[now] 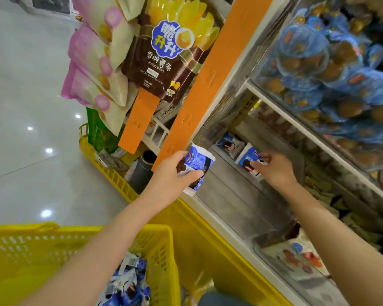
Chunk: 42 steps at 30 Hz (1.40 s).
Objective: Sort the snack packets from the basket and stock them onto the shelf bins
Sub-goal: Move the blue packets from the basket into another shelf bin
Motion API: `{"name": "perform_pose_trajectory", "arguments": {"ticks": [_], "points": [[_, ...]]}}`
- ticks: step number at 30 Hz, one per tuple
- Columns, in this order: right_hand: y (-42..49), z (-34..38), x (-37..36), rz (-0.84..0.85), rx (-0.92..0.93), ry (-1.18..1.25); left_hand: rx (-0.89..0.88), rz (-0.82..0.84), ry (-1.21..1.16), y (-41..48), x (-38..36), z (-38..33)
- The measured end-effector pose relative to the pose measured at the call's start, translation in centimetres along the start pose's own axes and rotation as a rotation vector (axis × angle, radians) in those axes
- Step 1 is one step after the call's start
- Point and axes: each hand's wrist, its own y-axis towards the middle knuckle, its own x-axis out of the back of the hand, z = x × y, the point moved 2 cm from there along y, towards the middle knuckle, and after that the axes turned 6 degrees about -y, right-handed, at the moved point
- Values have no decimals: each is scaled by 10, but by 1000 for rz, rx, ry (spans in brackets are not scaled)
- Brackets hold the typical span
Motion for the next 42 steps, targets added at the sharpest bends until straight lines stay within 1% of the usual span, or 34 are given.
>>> {"name": "perform_pose_trajectory", "arguments": {"ticks": [4, 7, 11, 15, 17, 19, 21, 24, 26, 30, 32, 34, 36, 37, 38, 40, 41, 42], "points": [[35, -26, -22, 169, -92, -329, 16, 30, -56, 13, -4, 7], [53, -42, -32, 198, -193, -470, 34, 37, -88, 25, -5, 8], [66, -60, -47, 152, -259, -484, 33, 36, -123, 35, -3, 14], [81, -70, -60, 196, -220, -449, 14, 34, -129, 39, 0, 22], [86, -72, -62, 153, -205, -402, 8, 34, -133, 39, 0, 24], [88, -73, -60, 81, -149, -404, 4, 35, -135, 39, -1, 25], [89, -73, -60, 31, -104, -486, 3, 36, -125, 40, -1, 26], [90, -69, -63, -28, -89, -689, 1, 38, -118, 41, -1, 25], [91, -66, -64, -15, -121, -708, 8, 42, -130, 41, -1, 23], [88, -48, -59, 11, -162, -631, 57, 21, -173, 41, -1, 20], [79, -30, -54, 24, -127, -526, 96, -12, -228, 41, 0, 20], [60, -4, -49, 43, -34, -286, 132, -43, -256, 40, 0, 21], [32, 23, -40, 30, 43, 43, 137, -50, -267, 37, -1, 22], [14, 36, -36, 52, 71, 225, 131, -42, -267, 34, -2, 22], [-4, 47, -33, 110, 106, 372, 124, -29, -260, 31, -2, 22], [-38, 65, -27, 278, 152, 551, 113, 7, -227, 25, -3, 22], [-52, 71, -25, 366, 159, 592, 102, 29, -199, 22, -4, 20], [-61, 73, -22, 420, 182, 588, 83, 49, -165, 18, -4, 18]]}}
